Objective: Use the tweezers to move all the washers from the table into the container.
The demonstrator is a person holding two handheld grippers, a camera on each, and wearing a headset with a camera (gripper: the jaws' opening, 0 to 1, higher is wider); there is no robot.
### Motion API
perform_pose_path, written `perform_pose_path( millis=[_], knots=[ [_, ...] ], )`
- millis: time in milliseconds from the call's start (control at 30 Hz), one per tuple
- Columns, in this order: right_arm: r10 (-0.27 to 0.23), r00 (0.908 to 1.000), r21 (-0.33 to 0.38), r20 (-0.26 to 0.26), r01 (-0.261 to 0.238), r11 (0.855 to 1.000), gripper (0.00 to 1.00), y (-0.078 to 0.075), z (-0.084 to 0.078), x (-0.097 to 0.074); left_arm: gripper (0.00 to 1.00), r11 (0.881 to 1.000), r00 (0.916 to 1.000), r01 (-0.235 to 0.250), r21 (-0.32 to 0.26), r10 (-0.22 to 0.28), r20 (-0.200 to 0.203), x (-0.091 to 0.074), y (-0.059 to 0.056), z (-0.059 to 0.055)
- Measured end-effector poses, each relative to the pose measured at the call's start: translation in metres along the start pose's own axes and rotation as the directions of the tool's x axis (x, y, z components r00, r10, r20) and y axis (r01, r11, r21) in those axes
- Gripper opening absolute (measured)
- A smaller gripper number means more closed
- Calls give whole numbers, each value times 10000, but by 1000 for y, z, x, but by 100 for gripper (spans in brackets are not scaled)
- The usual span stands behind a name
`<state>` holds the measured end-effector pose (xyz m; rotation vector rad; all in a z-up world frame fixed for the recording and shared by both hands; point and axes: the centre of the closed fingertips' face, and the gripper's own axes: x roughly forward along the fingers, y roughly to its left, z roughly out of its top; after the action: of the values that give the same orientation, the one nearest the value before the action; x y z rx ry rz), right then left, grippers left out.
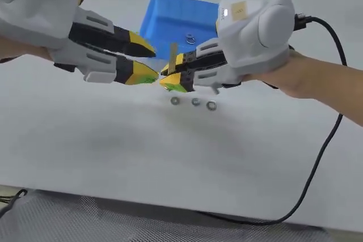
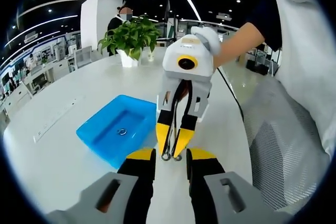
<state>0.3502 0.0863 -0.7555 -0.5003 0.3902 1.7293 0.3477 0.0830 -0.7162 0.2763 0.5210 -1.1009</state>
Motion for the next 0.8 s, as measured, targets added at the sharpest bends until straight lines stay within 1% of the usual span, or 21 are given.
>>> perform_pose_path(
  millis=[100, 167, 233, 333, 367, 433, 533, 600, 633, 700, 733, 800],
  knots=[
    [-36, 10000, -36, 15, 36, 10000, 9, -1, 1, -3, 31, 9998, 9999, -136, -153, 136, 3, -6, 0, -4],
    [-108, 9999, -69, 66, 109, 9999, 9, -2, 6, -7, 33, 9993, 9996, -265, -278, 267, 50, -10, 1, -5],
    [-181, 9998, -114, 97, 182, 9998, 9, -2, 11, -11, 39, 9983, 9992, -401, -429, 402, 25, -14, 2, -8],
    [-286, 9994, -158, 174, 289, 9995, 9, -6, 15, -15, 46, 9969, 9980, -623, -475, 626, 59, -19, 4, -10],
    [-315, 9993, -191, 196, 318, 9993, 9, -7, 17, -16, 49, 9958, 9970, -763, -498, 767, 59, -21, 5, -11],
    [-363, 9991, -260, 226, 369, 9990, 9, -8, 23, -20, 54, 9946, 9962, -863, -572, 866, 30, -23, 7, -13],
    [-424, 9986, -394, 322, 437, 9983, 9, -12, 31, -26, 56, 9931, 9951, -987, -639, 990, 19, -27, 8, -15],
    [-454, 9983, -477, 377, 472, 9977, 9, -13, 37, -29, 61, 9903, 9925, -1212, -679, 1220, 73, -30, 13, -18],
    [-481, 9980, -511, 416, 502, 9974, 9, -14, 40, -32, 66, 9870, 9895, -1433, -728, 1442, 71, -32, 16, -19],
    [-505, 9980, -644, 375, 529, 9965, 9, -16, 45, -35, 75, 9821, 9856, -1683, -851, 1689, 1, -34, 20, -23],
    [-522, 9980, -697, 358, 546, 9961, 9, -17, 47, -37, 76, 9806, 9842, -1766, -845, 1772, -5, -35, 22, -25],
    [-542, 9979, -760, 361, 568, 9955, 9, -21, 51, -41, 76, 9794, 9827, -1840, -829, 1850, 42, -37, 22, -27]
  ],
)
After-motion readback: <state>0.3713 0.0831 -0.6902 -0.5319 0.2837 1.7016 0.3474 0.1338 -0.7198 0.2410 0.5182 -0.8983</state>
